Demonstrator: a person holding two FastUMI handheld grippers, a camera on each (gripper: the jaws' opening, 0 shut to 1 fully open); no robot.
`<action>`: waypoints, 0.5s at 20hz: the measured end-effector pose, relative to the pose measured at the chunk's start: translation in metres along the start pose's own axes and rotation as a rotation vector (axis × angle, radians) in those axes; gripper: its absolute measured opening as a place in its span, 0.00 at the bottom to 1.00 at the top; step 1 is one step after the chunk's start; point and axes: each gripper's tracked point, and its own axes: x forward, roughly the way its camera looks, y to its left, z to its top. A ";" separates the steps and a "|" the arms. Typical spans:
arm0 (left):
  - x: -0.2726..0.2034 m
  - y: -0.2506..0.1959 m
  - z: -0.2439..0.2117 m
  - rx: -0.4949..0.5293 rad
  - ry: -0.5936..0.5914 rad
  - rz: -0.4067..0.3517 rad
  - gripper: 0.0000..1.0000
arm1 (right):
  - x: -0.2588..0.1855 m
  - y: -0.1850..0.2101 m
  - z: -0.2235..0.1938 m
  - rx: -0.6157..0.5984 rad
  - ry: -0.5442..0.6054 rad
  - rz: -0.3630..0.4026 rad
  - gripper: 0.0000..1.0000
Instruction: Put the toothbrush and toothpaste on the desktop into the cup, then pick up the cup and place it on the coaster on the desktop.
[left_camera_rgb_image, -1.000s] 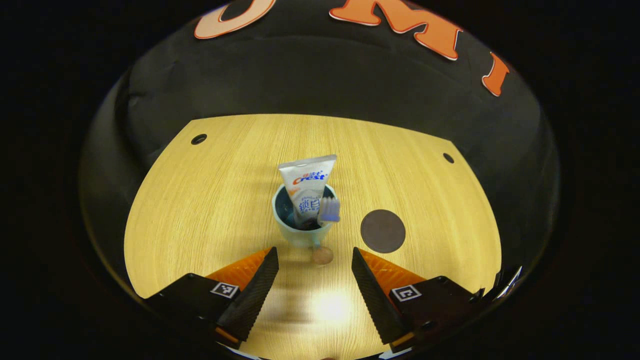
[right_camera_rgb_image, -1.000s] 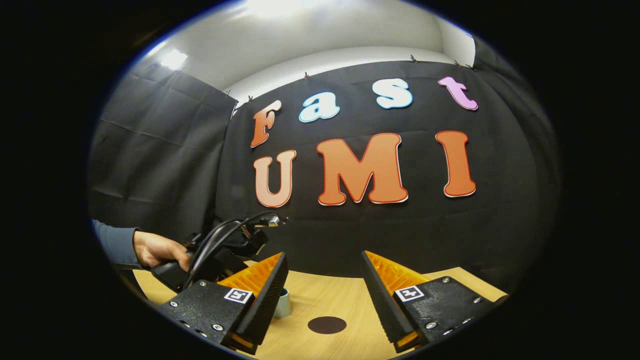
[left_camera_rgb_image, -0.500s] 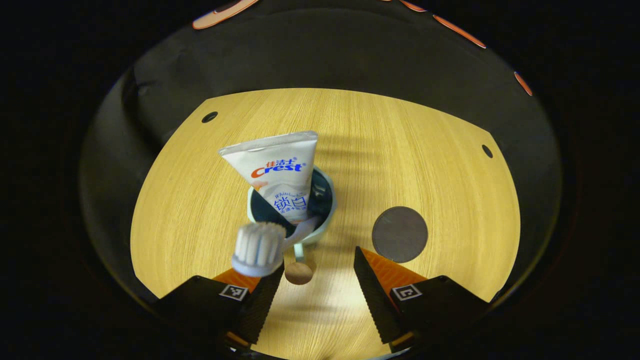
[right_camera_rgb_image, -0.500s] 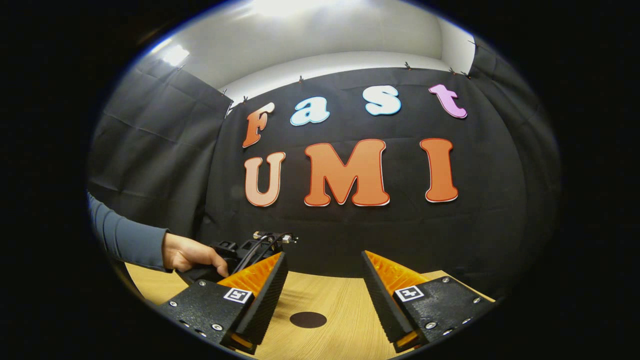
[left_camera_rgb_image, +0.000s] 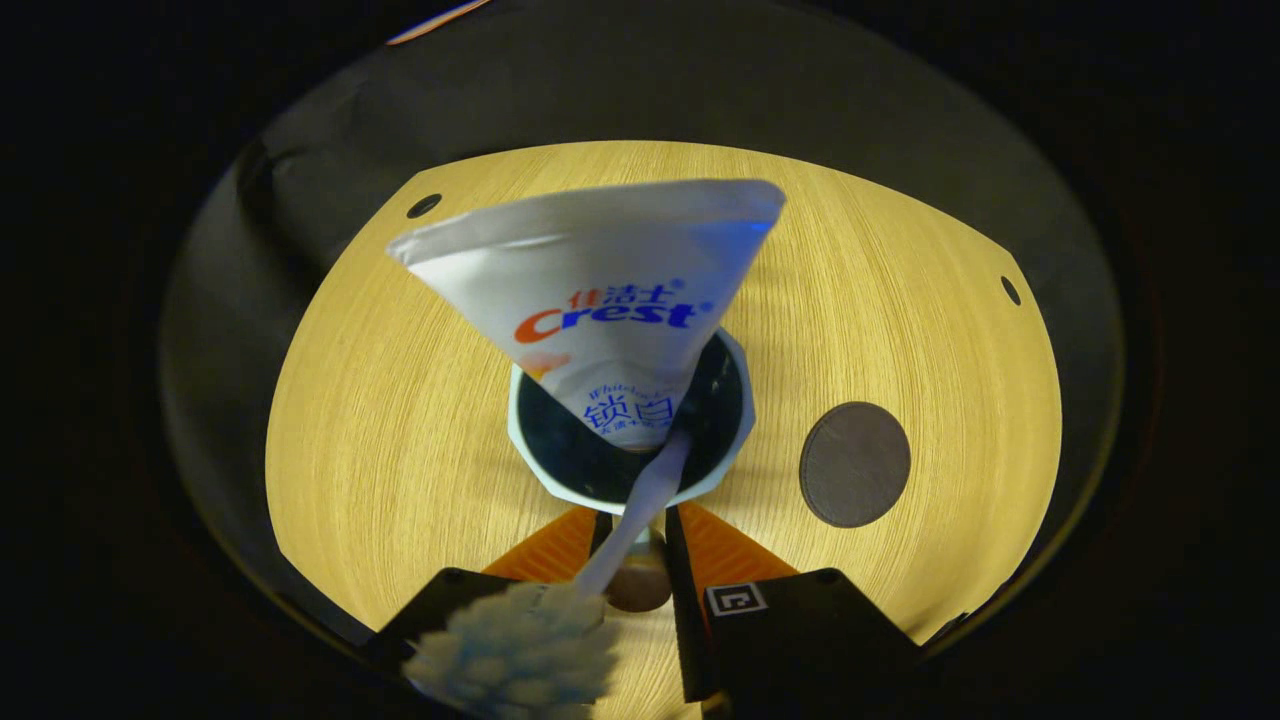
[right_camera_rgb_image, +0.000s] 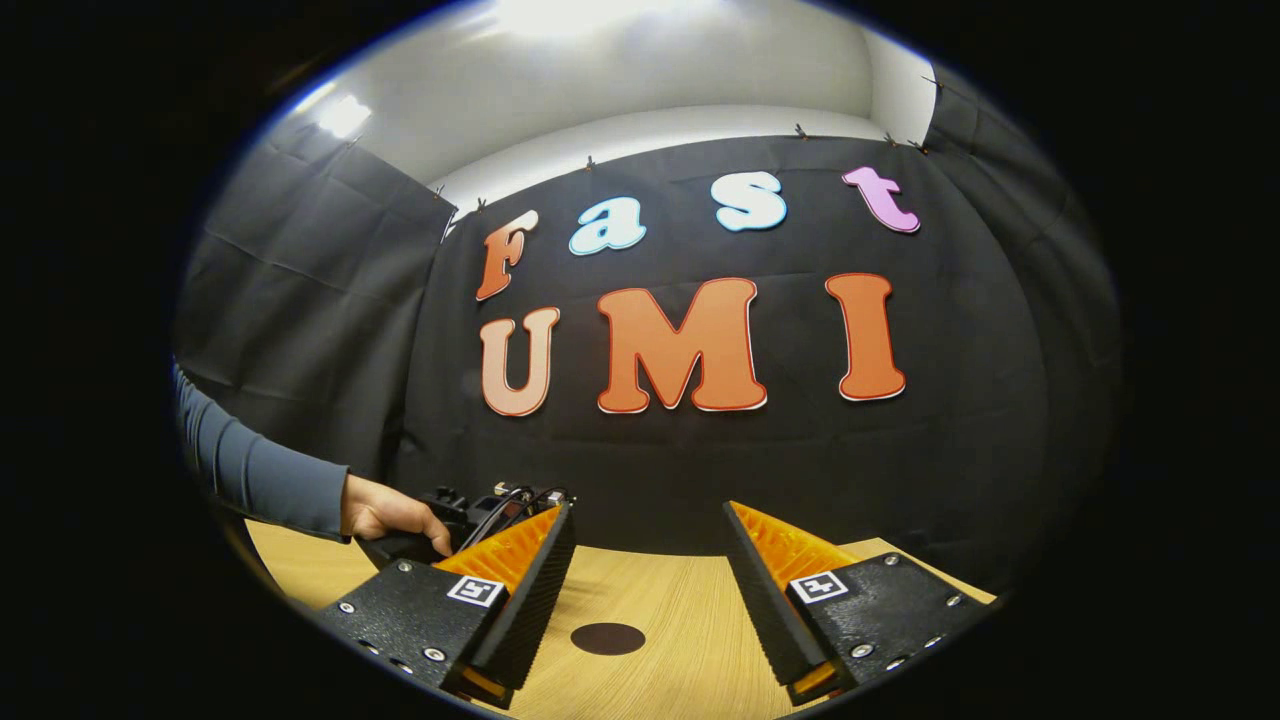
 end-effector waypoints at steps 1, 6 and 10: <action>0.001 -0.003 0.002 0.018 0.005 -0.011 0.29 | 0.001 0.000 -0.001 0.000 0.002 -0.001 0.89; 0.006 -0.013 0.021 0.045 -0.012 -0.044 0.24 | 0.005 0.000 -0.005 0.011 0.013 -0.002 0.89; 0.001 -0.031 0.039 0.084 -0.038 -0.067 0.24 | 0.008 -0.001 -0.012 0.008 0.029 -0.009 0.89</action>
